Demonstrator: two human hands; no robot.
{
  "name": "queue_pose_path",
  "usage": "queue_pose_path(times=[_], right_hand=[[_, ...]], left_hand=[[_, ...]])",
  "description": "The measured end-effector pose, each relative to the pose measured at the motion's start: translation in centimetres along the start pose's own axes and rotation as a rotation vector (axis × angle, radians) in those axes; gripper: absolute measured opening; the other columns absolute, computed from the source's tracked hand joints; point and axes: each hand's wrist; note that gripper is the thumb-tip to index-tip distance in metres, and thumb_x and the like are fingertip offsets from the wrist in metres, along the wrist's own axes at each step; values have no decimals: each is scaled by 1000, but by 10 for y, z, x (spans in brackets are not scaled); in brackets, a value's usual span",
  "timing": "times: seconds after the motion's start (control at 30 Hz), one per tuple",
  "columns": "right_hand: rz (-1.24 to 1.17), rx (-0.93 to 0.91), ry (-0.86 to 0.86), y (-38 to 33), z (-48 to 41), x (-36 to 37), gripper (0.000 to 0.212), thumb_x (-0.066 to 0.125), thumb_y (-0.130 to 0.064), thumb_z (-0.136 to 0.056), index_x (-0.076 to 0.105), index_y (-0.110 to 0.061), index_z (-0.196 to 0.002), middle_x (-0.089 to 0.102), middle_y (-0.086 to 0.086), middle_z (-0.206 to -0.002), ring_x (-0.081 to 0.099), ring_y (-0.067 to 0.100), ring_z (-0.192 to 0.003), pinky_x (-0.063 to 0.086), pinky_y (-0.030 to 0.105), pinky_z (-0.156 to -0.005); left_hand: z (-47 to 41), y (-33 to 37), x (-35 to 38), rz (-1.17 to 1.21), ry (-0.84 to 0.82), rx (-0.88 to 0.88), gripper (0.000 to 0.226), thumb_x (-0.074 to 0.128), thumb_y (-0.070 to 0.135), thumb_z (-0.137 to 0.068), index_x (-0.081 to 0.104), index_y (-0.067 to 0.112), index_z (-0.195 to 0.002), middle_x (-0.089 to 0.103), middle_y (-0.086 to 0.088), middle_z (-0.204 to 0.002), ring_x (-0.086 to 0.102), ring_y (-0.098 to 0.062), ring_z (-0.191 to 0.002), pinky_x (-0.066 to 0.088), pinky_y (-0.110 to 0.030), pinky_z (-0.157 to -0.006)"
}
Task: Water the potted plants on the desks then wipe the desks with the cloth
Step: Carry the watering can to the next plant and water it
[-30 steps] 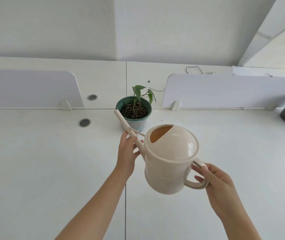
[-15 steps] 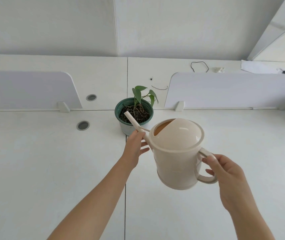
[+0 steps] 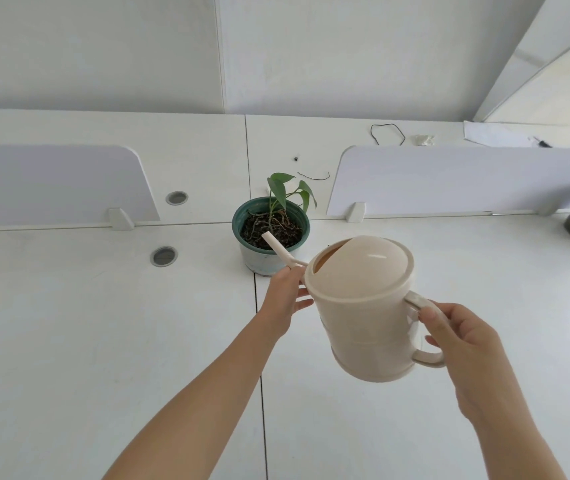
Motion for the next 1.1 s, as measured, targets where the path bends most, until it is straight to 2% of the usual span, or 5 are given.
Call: queue_pose_path(times=[0.27,0.5,0.67,0.97,1.1], right_hand=[[23,3,66,-12,-2,-3,19,50,-15,-90,58,-22,-75,59,-3,-74,52,9,-71,37,20,-57],[58,-32,110,-18,-15,-1,18,51,-18,-90,57,-25,-75,57,-2,-73,50,11,-69,38,24,-58],[80,-70,126,-19,-21,1,17,52,-19,-89,57,-28,-75,57,-5,-71,49,11,-67,39,25,-61],[50,-36,72,-11,-12,8,16,52,-17,-90,58,-24,-77,57,0,-75,51,12,-70,39,22,-58],[42,-7,12,-7,-6,20,9,52,-18,-90,60,-19,-86,58,1,-79,51,12,-71,39,21,-57]], left_hand=[[-10,4,17,-7,-49,-19,11,45,13,-88,52,15,-80,56,2,-75,53,-15,-70,47,-34,-78],[-22,14,28,13,-89,-2,5,49,17,-90,51,13,-90,55,4,-74,53,-12,-70,48,-28,-69],[-28,19,32,25,-109,8,7,53,22,-82,51,16,-83,52,4,-73,51,-12,-70,46,-25,-63],[-15,8,6,32,-75,31,8,48,18,-90,54,13,-92,59,3,-82,57,-15,-76,50,-30,-73],[-9,10,-12,48,-30,48,7,49,17,-90,55,16,-86,59,3,-81,56,-15,-77,49,-31,-74]])
Point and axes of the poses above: each hand's wrist, its own z-axis away from the middle knuckle, its own x-axis out of the palm, y = z × x
